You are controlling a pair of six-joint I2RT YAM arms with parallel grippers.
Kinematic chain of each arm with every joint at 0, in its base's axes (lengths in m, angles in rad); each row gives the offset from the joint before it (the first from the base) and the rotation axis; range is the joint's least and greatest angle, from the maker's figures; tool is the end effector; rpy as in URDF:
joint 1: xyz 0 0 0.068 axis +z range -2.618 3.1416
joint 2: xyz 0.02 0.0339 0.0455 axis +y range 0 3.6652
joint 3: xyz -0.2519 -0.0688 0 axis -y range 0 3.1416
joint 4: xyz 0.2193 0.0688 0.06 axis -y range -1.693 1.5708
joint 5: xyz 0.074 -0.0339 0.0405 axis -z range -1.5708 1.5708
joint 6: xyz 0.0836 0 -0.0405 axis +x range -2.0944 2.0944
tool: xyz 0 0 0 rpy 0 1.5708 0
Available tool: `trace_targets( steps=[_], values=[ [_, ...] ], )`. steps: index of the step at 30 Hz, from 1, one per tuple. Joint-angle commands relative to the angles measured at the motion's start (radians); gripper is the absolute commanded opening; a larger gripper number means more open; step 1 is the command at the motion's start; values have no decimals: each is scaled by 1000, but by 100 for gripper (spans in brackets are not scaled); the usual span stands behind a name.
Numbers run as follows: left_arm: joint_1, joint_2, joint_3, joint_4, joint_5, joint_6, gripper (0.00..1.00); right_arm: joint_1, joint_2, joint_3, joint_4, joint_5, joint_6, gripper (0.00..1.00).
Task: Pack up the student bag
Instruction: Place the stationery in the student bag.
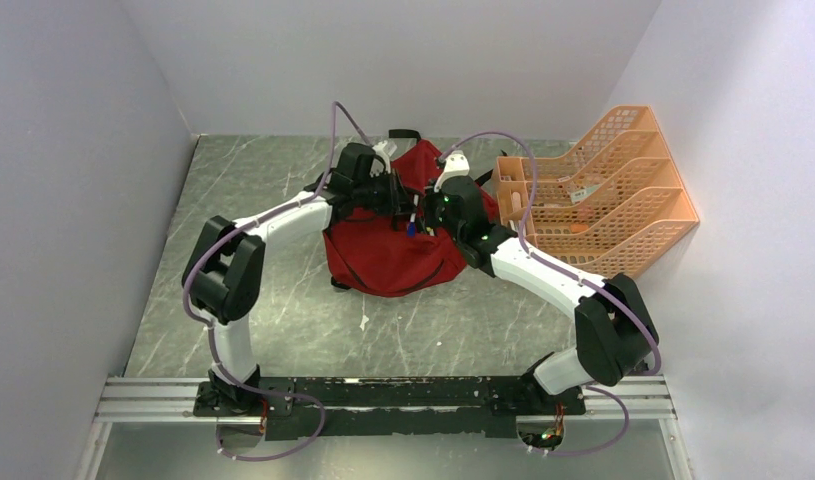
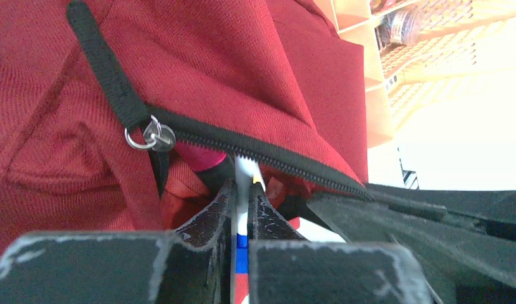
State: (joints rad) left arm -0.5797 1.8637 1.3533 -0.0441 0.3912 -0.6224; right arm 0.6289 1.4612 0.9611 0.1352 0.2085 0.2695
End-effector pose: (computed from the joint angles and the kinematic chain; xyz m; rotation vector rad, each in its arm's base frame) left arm 0.3523 -0.2688 0.2202 0.2026 2.2824 -1.0895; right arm 0.3007 0.1973 0.2558 -0.2096 1.9367 0.3978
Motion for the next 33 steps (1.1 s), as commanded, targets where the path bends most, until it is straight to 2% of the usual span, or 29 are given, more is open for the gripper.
trace_targets(
  steps=[1, 21, 28, 33],
  values=[
    [-6, 41, 78, 20, 30, -15, 5, 11, -32, 31, 5, -29, 22, 0],
    [-3, 189, 225, 64, 66, -105, 5, 11, -37, 22, 1, -38, 26, 0],
    [-2, 195, 234, 51, 63, -107, 26, 11, -39, 14, 6, -38, 27, 0],
    [-2, 184, 230, 46, 64, -92, 31, 11, -33, 16, 9, -39, 28, 0]
  ],
)
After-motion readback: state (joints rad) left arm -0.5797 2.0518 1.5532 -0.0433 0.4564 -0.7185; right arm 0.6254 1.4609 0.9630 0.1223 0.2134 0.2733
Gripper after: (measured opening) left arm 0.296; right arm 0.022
